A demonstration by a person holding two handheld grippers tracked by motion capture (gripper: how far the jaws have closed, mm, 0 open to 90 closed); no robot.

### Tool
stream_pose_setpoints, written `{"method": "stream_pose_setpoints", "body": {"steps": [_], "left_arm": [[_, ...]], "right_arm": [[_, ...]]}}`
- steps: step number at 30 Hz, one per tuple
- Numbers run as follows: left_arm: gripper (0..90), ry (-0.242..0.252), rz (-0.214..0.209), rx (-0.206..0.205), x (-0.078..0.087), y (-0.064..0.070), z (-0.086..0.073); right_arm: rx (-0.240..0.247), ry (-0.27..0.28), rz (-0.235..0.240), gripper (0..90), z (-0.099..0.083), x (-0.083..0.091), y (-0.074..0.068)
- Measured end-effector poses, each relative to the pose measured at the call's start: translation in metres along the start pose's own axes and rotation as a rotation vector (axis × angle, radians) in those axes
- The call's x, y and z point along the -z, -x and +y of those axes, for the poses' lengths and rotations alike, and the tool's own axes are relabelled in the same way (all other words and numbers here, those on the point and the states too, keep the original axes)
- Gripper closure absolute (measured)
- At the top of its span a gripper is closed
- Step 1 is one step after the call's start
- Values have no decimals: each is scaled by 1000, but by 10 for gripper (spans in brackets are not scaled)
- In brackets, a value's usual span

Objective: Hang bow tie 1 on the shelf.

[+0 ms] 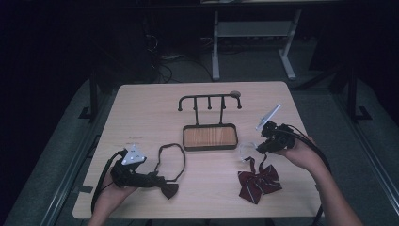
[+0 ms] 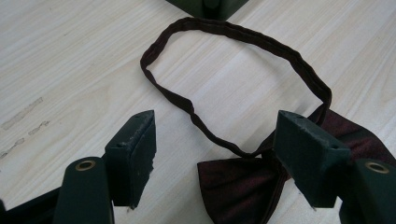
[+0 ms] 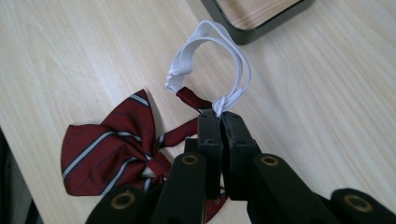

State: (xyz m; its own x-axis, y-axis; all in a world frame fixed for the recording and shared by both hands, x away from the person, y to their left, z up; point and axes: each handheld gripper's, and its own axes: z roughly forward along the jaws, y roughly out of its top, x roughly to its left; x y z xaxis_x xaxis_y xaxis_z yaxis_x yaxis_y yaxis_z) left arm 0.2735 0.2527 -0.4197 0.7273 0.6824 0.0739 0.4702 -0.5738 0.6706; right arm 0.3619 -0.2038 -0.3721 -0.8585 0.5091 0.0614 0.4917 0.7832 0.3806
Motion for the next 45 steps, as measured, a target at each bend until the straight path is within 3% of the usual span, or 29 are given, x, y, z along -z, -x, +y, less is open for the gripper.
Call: {"method": "stream_pose_setpoints", "body": {"steps": [20,45], "left_arm": [[305,6,1,5,1,0,0],[305,15,4,4,2,0,0]], "right_arm": [[40,11,-29,870,9,23,-6],[77,46,-37,871,35,49,-12]]}}
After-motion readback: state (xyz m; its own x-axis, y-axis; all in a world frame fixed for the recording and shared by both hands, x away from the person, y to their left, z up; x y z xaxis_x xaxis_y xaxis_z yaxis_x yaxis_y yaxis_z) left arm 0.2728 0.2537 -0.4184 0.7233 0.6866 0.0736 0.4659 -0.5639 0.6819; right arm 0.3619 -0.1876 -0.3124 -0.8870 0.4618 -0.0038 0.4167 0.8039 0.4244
